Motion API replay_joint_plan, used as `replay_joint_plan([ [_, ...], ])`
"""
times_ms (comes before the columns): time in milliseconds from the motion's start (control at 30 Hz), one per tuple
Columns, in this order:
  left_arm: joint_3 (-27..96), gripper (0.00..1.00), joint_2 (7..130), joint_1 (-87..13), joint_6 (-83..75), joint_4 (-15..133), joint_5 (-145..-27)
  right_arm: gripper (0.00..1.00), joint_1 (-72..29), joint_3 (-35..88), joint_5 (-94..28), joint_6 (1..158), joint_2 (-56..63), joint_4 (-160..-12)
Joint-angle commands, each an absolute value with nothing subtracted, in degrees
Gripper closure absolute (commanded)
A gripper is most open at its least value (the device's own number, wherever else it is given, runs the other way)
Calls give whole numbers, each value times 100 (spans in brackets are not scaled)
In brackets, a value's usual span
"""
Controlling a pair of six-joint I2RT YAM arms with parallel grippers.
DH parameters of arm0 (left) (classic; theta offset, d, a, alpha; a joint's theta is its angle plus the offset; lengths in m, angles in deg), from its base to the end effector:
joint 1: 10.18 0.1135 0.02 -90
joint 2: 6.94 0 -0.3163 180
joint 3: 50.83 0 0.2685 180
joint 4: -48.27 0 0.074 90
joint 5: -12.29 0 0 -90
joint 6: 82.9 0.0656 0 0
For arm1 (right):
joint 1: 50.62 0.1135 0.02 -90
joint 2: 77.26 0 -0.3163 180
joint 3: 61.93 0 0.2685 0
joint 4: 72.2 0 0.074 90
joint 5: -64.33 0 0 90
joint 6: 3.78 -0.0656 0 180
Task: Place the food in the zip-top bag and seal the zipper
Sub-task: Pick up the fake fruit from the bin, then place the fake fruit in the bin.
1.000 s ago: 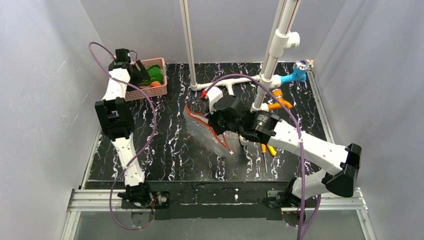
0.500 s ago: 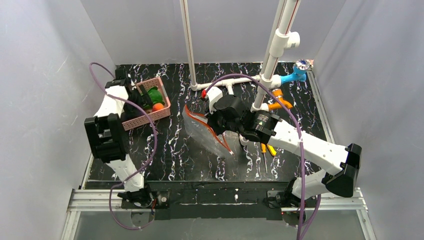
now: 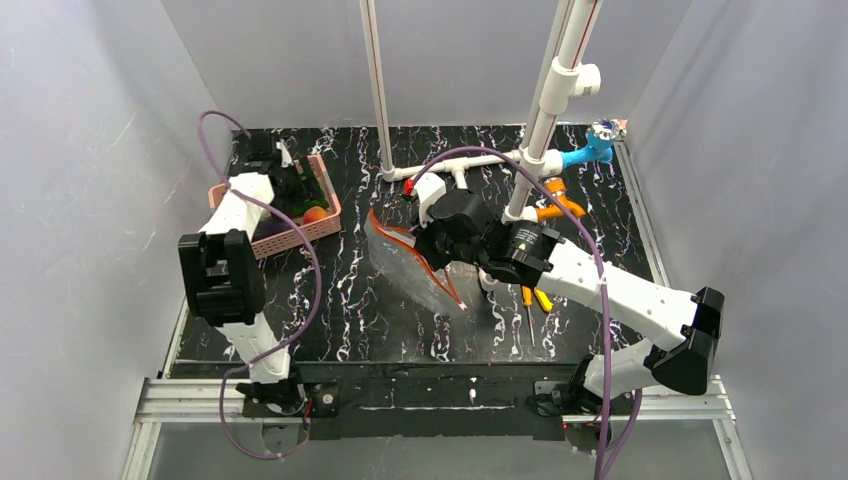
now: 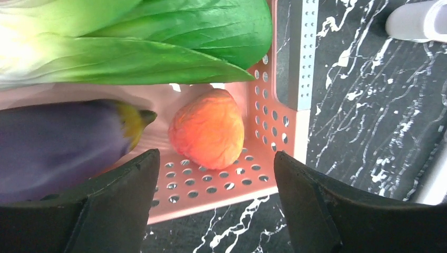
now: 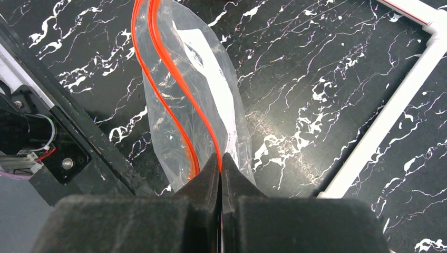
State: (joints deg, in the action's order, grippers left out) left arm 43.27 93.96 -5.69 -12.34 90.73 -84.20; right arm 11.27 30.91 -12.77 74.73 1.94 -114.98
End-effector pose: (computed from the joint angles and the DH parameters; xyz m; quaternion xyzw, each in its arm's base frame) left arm 0.4365 0.0268 0.2868 -0.1748 0.9197 -0.0978 0.3377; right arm 0.1741 0.2949 0.4203 -0.3133 0.7995 0.2230 0.4614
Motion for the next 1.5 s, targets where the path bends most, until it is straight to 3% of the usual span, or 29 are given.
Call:
replay_joint_plan([
  [0,4533,19,9621,-932,-1000,8932,-7653,99,1051,3160,-1231,7299,-8,-11278],
  [133,4577,19,9950,-1138,-1107,8825,-7456,99,1056,3249,-1229,7318,55,-11314],
  [467,4516,31,10231,-1141,-1295,9036,-7385,99,1056,3425,-1124,7339,192,-11422],
  [667,4687,63,10115,-1106,-1189,9161,-7382,99,1056,3591,-999,7387,282,-11534],
  [867,4934,82,9148,-1049,-1078,9439,-7479,99,1056,3901,-487,7572,463,-11726],
  [1167,4636,99,7169,-1037,-1208,9746,-8569,99,1056,4583,-47,7760,1059,-12028],
  [1333,3561,100,5729,-1036,-1793,9339,-9982,99,1056,4783,56,7700,1383,-12043],
  [1467,2907,100,4947,-1036,-2021,9008,-9672,99,1056,5137,56,7675,1692,-12341],
])
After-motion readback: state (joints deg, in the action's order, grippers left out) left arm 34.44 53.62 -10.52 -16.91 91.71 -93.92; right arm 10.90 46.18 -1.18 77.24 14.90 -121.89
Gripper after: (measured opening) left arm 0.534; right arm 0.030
